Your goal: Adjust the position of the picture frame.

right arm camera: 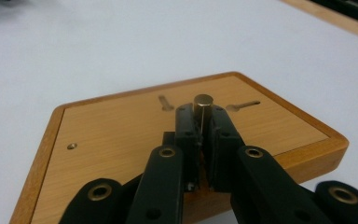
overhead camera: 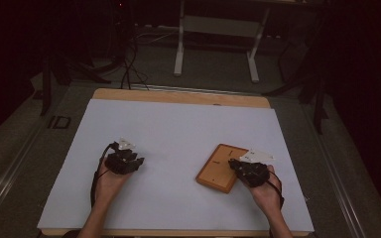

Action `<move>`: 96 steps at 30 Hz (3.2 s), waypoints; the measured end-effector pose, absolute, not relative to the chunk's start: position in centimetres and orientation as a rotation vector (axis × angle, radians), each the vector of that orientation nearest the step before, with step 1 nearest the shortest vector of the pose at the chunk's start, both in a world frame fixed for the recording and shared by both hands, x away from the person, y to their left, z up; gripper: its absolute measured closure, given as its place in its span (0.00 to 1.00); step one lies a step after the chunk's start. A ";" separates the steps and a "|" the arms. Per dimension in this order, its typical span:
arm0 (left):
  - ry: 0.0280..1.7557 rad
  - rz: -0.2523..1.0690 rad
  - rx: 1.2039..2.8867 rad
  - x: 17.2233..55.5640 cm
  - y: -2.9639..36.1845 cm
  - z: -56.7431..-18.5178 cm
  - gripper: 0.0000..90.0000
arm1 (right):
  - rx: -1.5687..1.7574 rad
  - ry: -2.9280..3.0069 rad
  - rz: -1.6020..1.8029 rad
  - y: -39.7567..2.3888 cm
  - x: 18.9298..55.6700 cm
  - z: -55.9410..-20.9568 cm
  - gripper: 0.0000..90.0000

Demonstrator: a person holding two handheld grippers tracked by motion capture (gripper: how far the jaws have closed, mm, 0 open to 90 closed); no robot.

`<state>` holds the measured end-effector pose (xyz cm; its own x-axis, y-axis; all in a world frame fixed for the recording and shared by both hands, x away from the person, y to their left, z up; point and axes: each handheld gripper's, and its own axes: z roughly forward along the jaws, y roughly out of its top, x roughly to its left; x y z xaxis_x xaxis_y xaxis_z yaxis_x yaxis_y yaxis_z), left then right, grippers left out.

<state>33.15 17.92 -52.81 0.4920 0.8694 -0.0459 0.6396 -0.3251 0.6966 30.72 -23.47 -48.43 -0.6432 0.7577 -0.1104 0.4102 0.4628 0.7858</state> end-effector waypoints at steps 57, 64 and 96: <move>1.250 0.450 2.060 33.4 18.3 -52.9 0.70 | 0.533 2.515 1.361 -14.2 30.4 -48.4 0.94; 1.253 0.451 2.060 33.4 18.2 -52.9 0.69 | 0.650 2.490 1.283 -16.6 31.4 -49.8 0.94; 1.244 0.447 2.089 33.5 17.7 -53.2 0.69 | 1.292 2.160 1.149 -19.7 35.5 -52.7 0.92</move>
